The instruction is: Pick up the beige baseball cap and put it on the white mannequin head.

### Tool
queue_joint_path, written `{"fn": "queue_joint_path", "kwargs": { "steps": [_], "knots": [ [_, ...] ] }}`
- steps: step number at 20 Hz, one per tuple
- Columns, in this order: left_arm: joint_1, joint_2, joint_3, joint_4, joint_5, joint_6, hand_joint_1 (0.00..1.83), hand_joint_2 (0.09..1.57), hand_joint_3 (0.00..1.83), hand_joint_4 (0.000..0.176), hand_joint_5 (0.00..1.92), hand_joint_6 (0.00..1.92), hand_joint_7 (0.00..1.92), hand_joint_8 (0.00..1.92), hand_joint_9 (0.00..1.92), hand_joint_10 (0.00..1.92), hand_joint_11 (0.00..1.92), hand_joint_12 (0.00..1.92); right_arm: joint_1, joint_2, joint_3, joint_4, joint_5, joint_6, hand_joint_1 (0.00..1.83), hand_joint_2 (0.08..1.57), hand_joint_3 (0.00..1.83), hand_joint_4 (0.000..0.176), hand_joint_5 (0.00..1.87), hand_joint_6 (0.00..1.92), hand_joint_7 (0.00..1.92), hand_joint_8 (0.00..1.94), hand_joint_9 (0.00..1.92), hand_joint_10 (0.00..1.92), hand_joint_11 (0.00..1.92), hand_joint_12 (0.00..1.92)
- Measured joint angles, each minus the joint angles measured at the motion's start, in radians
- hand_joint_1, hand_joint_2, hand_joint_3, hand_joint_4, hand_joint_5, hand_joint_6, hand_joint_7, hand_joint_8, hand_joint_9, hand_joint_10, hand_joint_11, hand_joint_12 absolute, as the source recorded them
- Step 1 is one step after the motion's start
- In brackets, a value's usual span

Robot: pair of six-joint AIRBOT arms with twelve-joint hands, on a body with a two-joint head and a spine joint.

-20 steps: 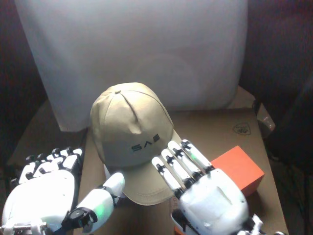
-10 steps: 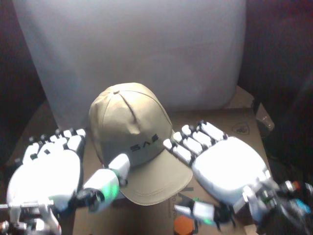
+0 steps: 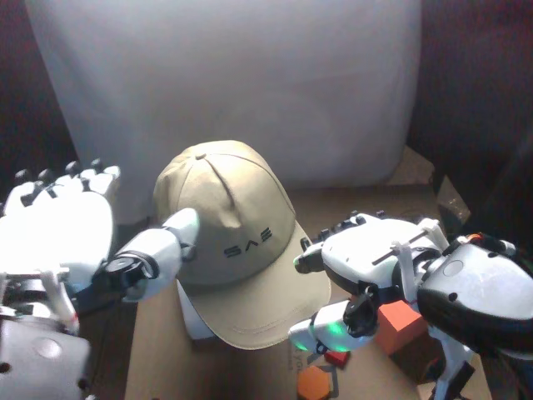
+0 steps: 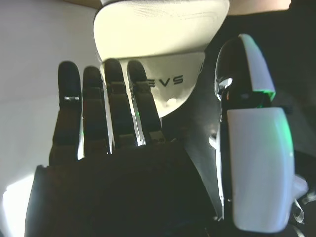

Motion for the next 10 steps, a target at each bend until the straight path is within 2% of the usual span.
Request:
{"fn": "queue_joint_path", "kwargs": {
  "steps": [1, 2, 4, 5, 6, 7, 9, 10],
  "knots": [
    [-0.011, 0.017, -0.017, -0.032, 0.0, 0.025, 0.0, 1.2, 0.0, 0.0, 0.32, 0.01, 0.31, 0.01, 0.28, 0.0, 0.0, 0.66, 0.0, 0.0, -0.005, 0.008, 0.016, -0.004, 0.57, 1.07, 0.0, 0.0, 0.68, 0.05, 0.74, 0.04, 0.63, 0.11, 0.24, 1.41],
    [-0.013, 0.033, -0.032, -0.044, -0.005, 0.032, 0.02, 1.2, 0.0, 0.0, 0.37, 0.01, 0.37, 0.01, 0.33, 0.01, 0.03, 0.7, -0.002, 0.003, -0.011, 0.019, 0.028, -0.011, 0.6, 1.07, 0.0, 0.0, 0.75, 0.03, 0.79, 0.04, 0.64, 0.3, 0.29, 1.47],
    [-0.033, 0.044, -0.05, -0.061, -0.008, 0.032, 0.16, 1.18, 0.0, 0.0, 0.51, 0.01, 0.53, 0.01, 0.47, 0.01, 0.13, 0.73, -0.001, 0.029, -0.038, 0.022, 0.036, -0.027, 0.67, 1.07, 0.0, 0.0, 0.87, 0.06, 0.86, 0.09, 0.49, 1.0, 0.34, 1.66],
    [-0.045, 0.046, -0.058, -0.062, -0.01, 0.034, 0.21, 1.17, 0.0, 0.0, 0.57, 0.01, 0.63, 0.01, 0.57, 0.02, 0.18, 0.73, 0.003, 0.045, -0.051, 0.024, 0.04, -0.027, 0.71, 1.06, 0.0, 0.0, 0.91, 0.16, 0.8, 0.35, 0.49, 1.24, 0.37, 1.75],
    [-0.067, 0.046, -0.067, -0.056, -0.009, 0.034, 0.31, 1.16, 0.0, 0.0, 0.67, 0.02, 0.76, 0.02, 0.74, 0.04, 0.34, 0.78, 0.008, 0.071, -0.069, 0.029, 0.047, -0.029, 0.77, 1.03, 0.0, 0.0, 0.81, 0.83, 0.73, 0.96, 0.55, 1.48, 0.48, 1.9],
    [-0.071, 0.046, -0.072, -0.054, -0.01, 0.034, 0.31, 1.16, 0.0, 0.0, 0.67, 0.02, 0.76, 0.02, 0.74, 0.04, 0.34, 0.78, 0.008, 0.078, -0.074, 0.028, 0.047, -0.03, 0.77, 1.03, 0.0, 0.0, 0.81, 0.83, 0.73, 0.96, 0.55, 1.48, 0.48, 1.9],
    [-0.095, 0.05, -0.088, -0.053, -0.007, 0.033, 0.49, 1.14, 0.0, 0.0, 0.87, 0.03, 0.94, 0.06, 0.9, 0.1, 0.5, 0.94, 0.015, 0.087, -0.087, 0.031, 0.051, -0.048, 0.82, 1.01, 0.0, 0.0, 0.75, 1.42, 0.77, 1.34, 0.67, 1.7, 0.66, 1.92],
    [-0.103, 0.05, -0.092, -0.053, -0.007, 0.034, 0.63, 1.12, 0.0, 0.0, 0.98, 0.13, 0.97, 0.47, 0.9, 0.7, 0.66, 1.17, 0.017, 0.086, -0.093, 0.03, 0.053, -0.053, 0.85, 1.01, 0.0, 0.0, 0.71, 1.78, 0.75, 1.76, 0.77, 1.88, 0.82, 1.92]
  ]
}}
